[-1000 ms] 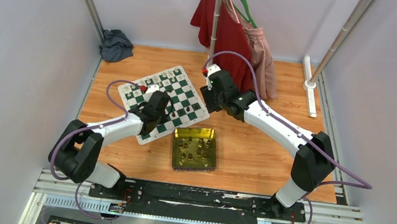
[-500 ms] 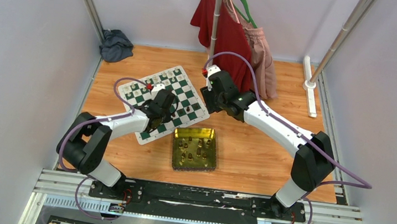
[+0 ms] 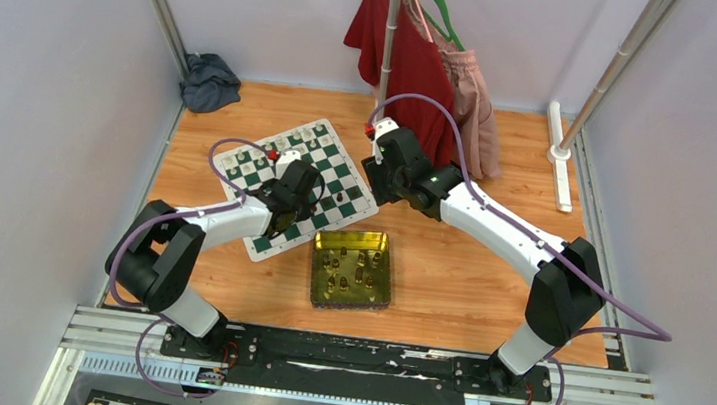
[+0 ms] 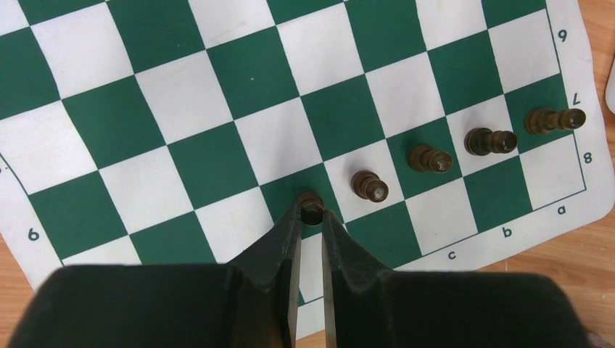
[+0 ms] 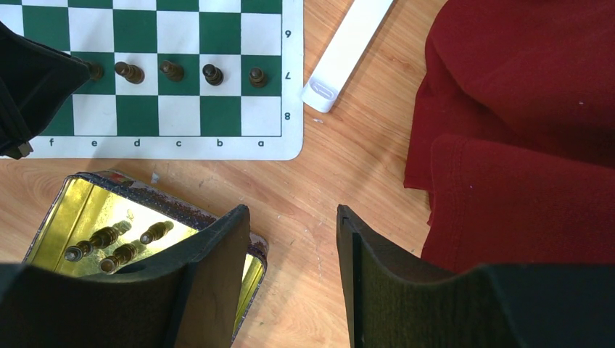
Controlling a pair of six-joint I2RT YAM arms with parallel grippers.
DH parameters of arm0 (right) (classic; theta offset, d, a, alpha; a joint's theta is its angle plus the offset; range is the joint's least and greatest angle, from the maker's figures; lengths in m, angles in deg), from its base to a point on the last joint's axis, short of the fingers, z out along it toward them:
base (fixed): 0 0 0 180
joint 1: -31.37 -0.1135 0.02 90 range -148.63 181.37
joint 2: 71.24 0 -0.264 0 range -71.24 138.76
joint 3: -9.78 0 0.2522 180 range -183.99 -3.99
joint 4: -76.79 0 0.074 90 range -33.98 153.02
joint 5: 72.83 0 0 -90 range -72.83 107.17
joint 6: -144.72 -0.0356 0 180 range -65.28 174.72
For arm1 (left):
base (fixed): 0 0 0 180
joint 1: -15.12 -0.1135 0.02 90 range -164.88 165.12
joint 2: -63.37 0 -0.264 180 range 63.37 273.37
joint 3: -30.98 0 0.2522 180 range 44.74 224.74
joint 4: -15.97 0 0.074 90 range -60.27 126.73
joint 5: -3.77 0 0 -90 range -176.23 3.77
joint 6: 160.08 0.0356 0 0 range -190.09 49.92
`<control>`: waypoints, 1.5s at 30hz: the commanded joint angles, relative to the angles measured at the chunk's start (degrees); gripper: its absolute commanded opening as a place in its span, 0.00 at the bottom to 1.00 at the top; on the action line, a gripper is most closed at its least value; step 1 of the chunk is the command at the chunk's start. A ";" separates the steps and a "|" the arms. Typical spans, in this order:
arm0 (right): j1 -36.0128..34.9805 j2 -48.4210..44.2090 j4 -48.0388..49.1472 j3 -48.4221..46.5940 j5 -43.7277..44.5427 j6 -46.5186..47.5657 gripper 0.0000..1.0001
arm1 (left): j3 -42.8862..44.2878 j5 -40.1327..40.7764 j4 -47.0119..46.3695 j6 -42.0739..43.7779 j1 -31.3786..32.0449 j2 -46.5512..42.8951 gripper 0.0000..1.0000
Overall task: Set up the chess pieces on the board
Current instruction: Place the chess piece on the chessboard.
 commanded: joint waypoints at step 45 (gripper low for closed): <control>1.15 -0.03 -0.79 -1.71 -0.24 0.48 0.52 | 6.68 9.92 7.80 0.69 1.09 -5.65 0.64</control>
